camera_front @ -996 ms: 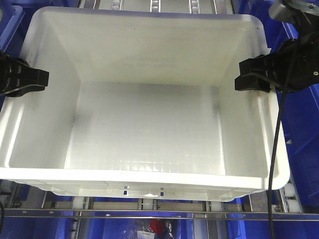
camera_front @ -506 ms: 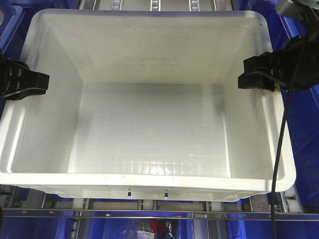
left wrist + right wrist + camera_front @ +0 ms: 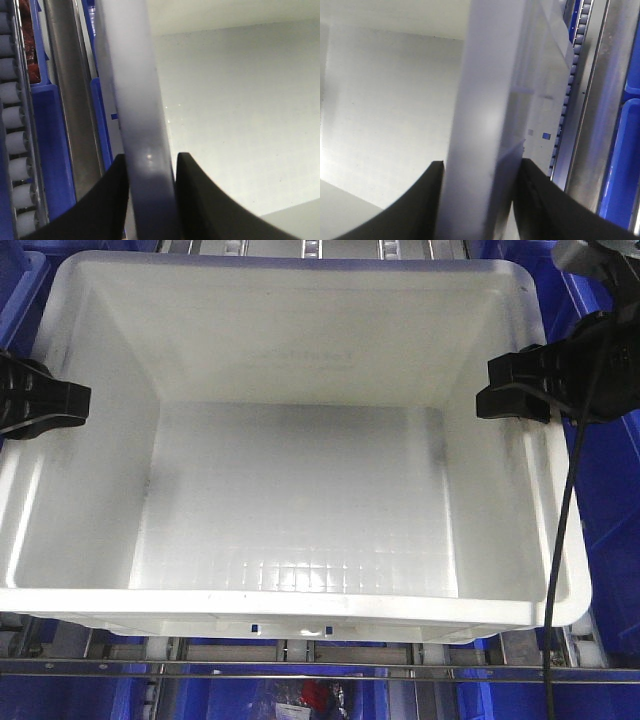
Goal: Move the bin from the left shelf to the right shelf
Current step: 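Pull the gripped tote off the shelf toward the robot with both grippers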
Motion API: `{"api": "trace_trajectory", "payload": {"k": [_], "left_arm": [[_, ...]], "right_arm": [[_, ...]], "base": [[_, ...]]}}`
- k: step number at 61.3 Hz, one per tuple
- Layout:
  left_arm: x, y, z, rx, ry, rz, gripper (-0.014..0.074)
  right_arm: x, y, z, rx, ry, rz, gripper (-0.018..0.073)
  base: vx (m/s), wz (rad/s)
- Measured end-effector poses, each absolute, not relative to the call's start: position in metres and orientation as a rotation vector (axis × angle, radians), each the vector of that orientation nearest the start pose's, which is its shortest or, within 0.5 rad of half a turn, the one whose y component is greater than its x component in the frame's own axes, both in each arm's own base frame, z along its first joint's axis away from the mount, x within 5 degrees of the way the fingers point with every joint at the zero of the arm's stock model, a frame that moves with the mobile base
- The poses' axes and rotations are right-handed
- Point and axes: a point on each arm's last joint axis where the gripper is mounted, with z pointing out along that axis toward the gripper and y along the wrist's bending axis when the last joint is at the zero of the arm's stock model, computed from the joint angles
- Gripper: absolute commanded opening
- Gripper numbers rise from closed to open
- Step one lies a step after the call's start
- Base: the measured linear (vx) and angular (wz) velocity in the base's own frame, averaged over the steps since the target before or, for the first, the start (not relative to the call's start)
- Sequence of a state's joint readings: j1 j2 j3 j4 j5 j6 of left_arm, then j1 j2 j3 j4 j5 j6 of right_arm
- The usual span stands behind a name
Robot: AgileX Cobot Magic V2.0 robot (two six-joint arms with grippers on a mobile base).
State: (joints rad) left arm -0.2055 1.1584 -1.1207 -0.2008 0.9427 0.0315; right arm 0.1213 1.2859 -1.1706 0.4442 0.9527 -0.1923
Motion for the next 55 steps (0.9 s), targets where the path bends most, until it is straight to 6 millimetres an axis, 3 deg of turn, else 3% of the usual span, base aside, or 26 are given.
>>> {"api": "trace_trajectory", "payload": {"k": [55], "left_arm": [[0.2207,-0.0610,0.3621,0.217,2.457,-0.327,-0.0008]], "right_arm": [[0.2539,0.0631,0.3514,-0.204,2.487,0.530,-0.0004]], "base": [[0.00,0.00]]}}
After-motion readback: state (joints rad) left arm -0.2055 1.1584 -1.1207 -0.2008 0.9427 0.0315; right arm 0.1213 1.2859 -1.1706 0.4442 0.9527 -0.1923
